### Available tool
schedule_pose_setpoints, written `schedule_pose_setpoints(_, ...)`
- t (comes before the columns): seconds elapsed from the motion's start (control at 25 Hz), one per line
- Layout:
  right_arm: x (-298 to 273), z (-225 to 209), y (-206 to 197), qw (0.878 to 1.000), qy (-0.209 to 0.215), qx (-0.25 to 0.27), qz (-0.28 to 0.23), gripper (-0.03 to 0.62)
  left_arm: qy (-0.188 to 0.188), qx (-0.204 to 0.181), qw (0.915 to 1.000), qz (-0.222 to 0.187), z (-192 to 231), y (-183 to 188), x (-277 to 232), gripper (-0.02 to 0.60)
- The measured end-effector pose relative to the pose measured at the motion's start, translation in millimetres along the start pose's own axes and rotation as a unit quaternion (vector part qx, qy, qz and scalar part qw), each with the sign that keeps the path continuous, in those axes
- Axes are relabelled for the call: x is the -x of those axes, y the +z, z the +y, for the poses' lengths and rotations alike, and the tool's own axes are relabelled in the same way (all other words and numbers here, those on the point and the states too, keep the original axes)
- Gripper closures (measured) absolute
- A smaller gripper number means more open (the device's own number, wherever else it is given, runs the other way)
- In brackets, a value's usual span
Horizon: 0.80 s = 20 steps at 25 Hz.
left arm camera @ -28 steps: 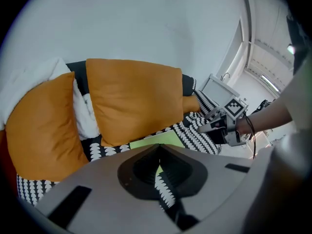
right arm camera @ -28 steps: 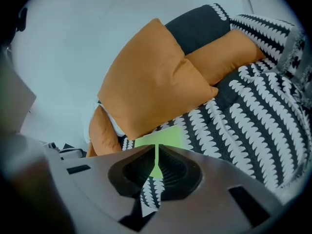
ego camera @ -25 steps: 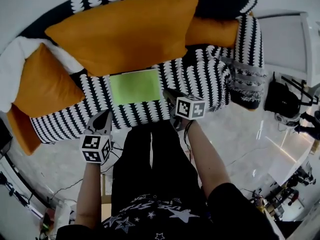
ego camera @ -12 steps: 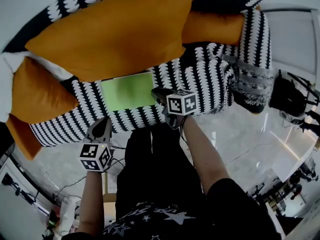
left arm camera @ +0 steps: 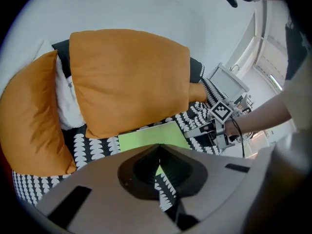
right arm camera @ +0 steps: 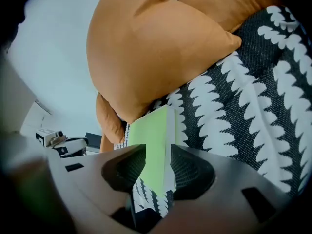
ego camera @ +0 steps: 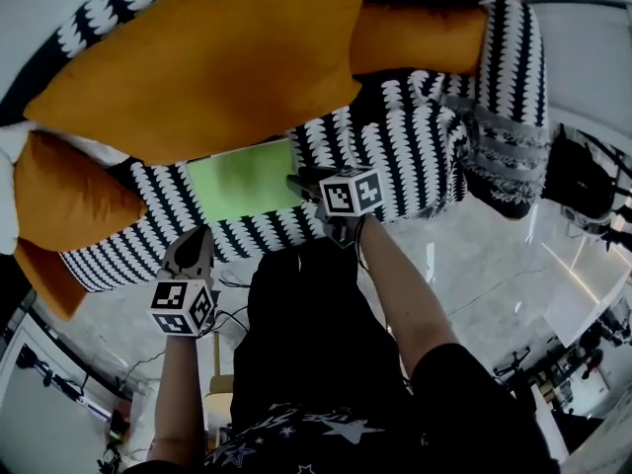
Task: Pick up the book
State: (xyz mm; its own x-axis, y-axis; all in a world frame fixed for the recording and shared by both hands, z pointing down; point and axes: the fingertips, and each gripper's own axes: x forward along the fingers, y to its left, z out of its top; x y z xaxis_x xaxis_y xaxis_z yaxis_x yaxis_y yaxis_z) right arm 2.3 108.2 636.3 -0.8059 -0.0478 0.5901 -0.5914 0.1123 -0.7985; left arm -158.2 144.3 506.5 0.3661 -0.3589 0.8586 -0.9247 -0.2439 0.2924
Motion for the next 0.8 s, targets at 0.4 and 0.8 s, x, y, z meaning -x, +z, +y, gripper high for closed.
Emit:
schedule_pose_setpoints(0.4, -30, 11, -10, 0.999, 0.014, 0.003, 0.034, 0.416, -0.004, -0.005, 0.9998, 0.019, 7, -12, 15, 0.577)
schedule_pose_setpoints(0.8, -27, 2, -10, 0.997, 0.055, 0.007, 0.049, 0.399, -0.007, -0.005, 0.9997, 0.023, -15, -9, -7, 0.577)
